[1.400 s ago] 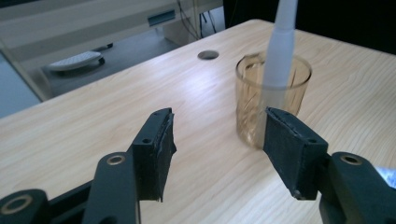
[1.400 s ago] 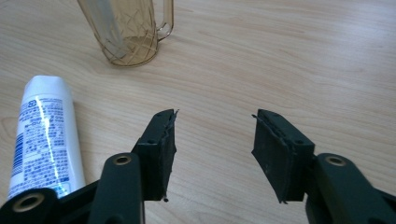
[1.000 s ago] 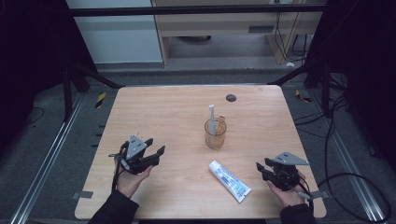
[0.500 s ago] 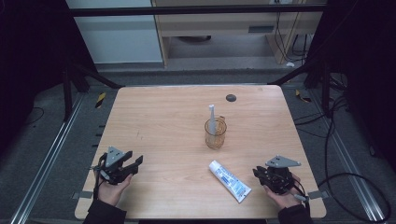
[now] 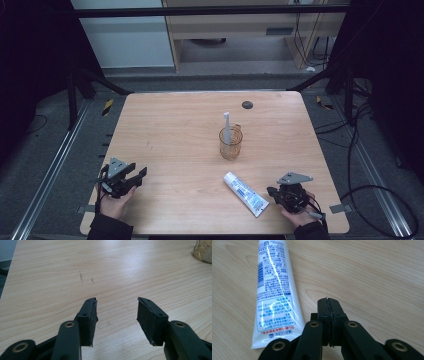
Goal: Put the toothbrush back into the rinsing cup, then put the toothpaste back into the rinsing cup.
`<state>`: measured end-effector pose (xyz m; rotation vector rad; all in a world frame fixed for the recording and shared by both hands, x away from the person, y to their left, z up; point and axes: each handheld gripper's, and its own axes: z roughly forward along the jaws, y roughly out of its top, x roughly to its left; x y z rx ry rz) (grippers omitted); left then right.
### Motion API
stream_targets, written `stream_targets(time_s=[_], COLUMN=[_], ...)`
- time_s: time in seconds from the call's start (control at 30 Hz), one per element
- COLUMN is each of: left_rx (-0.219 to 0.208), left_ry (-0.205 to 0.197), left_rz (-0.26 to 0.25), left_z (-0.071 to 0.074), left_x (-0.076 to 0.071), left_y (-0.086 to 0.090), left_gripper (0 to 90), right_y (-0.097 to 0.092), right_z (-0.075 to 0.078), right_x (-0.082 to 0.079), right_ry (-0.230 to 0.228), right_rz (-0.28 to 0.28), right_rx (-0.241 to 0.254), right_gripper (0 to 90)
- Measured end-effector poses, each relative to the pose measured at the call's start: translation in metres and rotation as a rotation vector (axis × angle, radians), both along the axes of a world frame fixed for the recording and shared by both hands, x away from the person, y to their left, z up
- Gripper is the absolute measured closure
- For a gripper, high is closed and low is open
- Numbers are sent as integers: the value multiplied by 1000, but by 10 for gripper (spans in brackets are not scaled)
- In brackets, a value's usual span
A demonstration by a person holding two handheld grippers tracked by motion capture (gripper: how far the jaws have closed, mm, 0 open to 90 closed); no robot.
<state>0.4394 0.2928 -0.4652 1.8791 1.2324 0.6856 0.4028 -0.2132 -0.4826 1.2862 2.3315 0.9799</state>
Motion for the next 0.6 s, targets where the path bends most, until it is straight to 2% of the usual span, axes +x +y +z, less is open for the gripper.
stream_targets(time_s=[0.13,0.4,0.6], left_rx=[7,17,24], left_ry=[-4,23,31], left_rz=[0,2,-4], left_z=[0,-2,-3], left_x=[1,5,5], left_y=[0,1,0], left_gripper=[484,481,482], right_y=[4,6,9], right_z=[-3,-4,-6], right_x=[0,0,-1], right_ry=[10,25,38], right_rz=[12,16,47], right_rx=[-8,-15,-26], right_gripper=[897,900,900])
